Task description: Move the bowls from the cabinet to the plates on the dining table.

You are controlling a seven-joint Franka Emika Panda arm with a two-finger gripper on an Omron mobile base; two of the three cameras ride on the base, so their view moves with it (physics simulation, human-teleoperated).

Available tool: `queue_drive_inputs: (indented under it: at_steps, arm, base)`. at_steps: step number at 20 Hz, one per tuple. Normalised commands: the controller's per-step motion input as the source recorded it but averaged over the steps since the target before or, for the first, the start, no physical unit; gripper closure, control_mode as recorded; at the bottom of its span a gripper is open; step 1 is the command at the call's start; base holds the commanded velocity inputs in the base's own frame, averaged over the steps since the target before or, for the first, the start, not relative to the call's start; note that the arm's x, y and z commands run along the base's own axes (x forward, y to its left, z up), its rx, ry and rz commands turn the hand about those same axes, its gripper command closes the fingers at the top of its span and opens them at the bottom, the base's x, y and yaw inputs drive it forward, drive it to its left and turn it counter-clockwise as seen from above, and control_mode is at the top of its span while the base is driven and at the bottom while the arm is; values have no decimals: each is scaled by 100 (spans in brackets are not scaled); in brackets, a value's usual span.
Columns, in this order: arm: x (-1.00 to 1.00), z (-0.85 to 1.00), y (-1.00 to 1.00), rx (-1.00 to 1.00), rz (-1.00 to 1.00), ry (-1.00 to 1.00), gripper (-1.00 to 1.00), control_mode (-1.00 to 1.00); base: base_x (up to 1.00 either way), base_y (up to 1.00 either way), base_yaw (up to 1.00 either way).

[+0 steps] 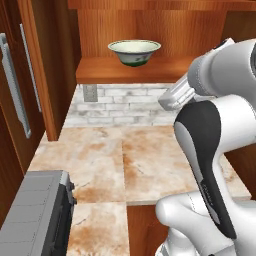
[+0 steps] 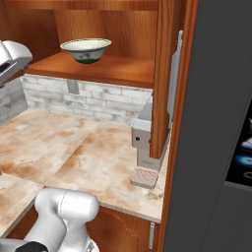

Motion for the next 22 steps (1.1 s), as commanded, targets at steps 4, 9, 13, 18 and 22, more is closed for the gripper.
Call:
queue_drive_inputs:
  at_steps: [4, 9, 13, 18, 22]
  arm:
    - [18, 0, 3, -3, 0, -2, -100, -100]
    - [17, 0, 2, -5, 0, -5, -100, -100]
    - [19, 0, 0, -4, 0, -3, -100, -100]
    - [19, 0, 0, -3, 0, -3, -100, -100]
    - [24, 0, 0, -2, 0, -1, -100, -100]
  base:
    - [0, 0, 0]
    - [0, 0, 0]
    - [0, 0, 0]
    - [0, 0, 0]
    - [0, 0, 0]
